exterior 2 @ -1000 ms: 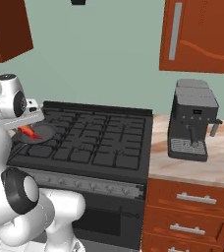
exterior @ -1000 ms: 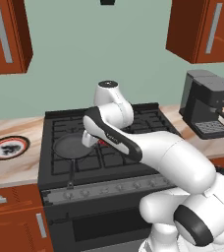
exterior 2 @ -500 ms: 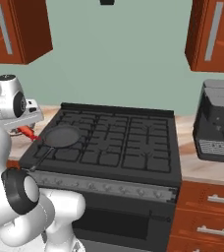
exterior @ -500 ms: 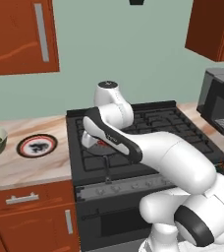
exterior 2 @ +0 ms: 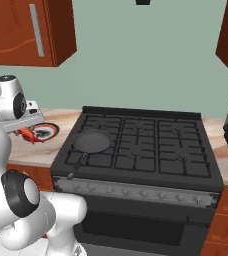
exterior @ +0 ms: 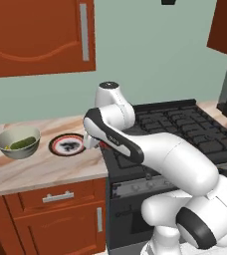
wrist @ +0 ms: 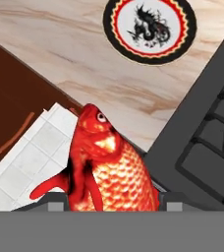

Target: Place the fish on the plate and place the cucumber on the same plate.

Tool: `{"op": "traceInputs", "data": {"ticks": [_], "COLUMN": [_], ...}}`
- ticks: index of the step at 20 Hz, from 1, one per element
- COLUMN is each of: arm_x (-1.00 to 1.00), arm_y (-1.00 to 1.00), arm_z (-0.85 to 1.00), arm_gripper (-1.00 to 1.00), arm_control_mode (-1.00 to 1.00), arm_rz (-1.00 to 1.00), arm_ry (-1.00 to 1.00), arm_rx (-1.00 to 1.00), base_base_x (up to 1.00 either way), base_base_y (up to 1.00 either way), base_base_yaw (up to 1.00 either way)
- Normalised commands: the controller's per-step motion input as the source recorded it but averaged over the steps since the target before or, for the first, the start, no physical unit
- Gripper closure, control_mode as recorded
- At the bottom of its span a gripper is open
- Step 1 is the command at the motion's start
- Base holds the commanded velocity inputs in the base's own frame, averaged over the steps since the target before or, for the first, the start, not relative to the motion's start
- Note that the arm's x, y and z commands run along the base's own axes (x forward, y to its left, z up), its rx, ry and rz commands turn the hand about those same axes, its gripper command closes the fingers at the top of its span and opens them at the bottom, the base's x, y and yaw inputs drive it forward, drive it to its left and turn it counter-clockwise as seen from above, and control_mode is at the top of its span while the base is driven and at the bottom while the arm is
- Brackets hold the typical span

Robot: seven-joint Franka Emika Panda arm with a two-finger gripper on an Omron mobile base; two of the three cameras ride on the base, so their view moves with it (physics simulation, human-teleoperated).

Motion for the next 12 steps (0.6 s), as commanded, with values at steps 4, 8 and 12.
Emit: {"op": "traceInputs", "data": {"ticks": [4, 8, 12], "arm_x": [0.00, 0.00, 0.00], "arm_y": [0.00, 0.00, 0.00], "arm_z": [0.00, 0.00, 0.00], "arm_gripper": [1.00, 1.00, 1.00], "arm_control_mode": [1.00, 1.00, 1.00], "arm_rz": [0.00, 0.00, 0.00], "arm_ry": [0.00, 0.00, 0.00], "arm_rx": [0.00, 0.00, 0.00], "base_base_x": [0.04, 0.13, 0.27], "base_base_y": [0.72, 0.69, 0.52], "base_base_yaw": [-0.09, -0.04, 0.00]}}
